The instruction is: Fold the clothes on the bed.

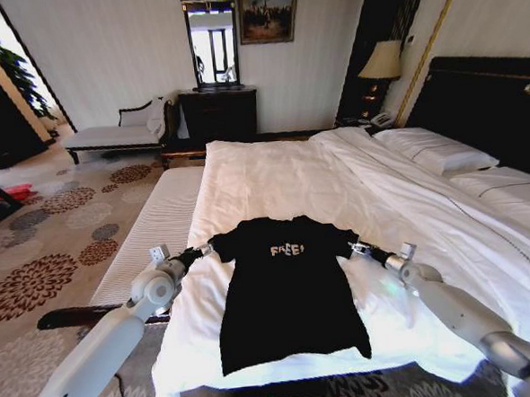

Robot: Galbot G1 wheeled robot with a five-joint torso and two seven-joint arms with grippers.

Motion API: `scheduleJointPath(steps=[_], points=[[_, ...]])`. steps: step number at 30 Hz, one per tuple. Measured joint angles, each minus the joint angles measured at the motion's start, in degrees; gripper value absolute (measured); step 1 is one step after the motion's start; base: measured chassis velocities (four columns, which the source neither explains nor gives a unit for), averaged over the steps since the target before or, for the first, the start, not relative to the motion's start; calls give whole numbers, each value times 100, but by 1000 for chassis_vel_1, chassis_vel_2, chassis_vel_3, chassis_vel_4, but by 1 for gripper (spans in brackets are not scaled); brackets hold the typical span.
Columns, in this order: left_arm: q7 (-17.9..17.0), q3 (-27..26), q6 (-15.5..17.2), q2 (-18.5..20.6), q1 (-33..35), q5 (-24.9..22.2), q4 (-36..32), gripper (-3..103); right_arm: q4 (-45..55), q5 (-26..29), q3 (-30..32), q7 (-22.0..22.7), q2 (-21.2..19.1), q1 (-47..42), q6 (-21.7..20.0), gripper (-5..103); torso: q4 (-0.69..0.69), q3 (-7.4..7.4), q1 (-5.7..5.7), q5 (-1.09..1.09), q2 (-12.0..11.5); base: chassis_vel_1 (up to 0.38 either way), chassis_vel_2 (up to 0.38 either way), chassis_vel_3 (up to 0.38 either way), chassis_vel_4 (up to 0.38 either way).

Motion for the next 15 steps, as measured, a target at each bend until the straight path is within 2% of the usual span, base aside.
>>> scheduleJointPath(steps=[1,5,6,8,10,14,15], points=[[0,0,0,0,0,0,0,100,0,0,0,0,0,0,0,91,0,0,0,0,0,0,0,0,0],[-7,-33,-11,4,86,19,-45,100,-101,-58,-25,-12,76,47,7,69,1,0,0,1,0,0,0,0,0],[-7,-33,-11,4,86,19,-45,100,-101,-58,-25,-12,76,47,7,69,1,0,0,1,0,0,0,0,0],[-14,-64,-15,19,118,23,-68,100,-101,-92,-27,-19,83,43,11,58,1,0,0,0,0,0,0,0,0],[-18,-74,-16,23,125,23,-72,100,-88,-95,-27,-20,81,34,13,58,1,0,0,0,0,0,0,0,0],[-41,-95,-25,26,139,23,-92,100,-9,-111,16,-18,53,-46,25,36,1,0,0,1,0,0,0,0,0],[-46,-97,-27,25,142,23,-97,100,9,-117,35,-15,45,-70,28,36,1,0,0,1,0,0,0,0,0]])
